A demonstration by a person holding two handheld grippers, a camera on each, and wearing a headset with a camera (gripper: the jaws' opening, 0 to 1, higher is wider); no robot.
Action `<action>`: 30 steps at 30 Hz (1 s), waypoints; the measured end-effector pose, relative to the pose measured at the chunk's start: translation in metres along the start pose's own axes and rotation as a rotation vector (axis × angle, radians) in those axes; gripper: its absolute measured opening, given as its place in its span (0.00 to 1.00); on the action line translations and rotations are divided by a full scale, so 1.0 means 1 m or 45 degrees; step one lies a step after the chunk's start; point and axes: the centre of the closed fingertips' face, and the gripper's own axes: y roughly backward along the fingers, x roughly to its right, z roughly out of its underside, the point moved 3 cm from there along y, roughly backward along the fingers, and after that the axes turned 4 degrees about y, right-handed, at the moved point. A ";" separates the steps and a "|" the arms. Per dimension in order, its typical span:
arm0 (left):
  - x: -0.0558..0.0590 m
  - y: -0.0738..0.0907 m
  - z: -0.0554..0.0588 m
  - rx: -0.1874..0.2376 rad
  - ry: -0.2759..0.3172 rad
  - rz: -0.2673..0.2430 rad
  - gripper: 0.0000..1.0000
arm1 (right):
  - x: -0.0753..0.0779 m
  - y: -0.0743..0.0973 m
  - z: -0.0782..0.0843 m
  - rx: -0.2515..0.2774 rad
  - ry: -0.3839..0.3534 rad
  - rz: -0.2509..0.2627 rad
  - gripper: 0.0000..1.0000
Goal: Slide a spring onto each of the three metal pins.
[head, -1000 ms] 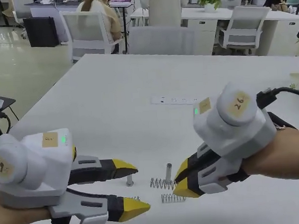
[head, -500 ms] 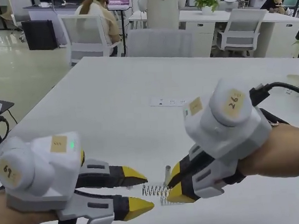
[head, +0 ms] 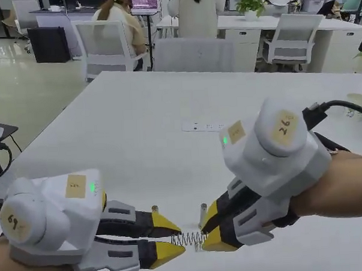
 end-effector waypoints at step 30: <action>-0.005 -0.003 -0.002 0.017 -0.006 -0.041 0.02 | 0.004 0.017 -0.036 0.159 -0.013 0.054 0.08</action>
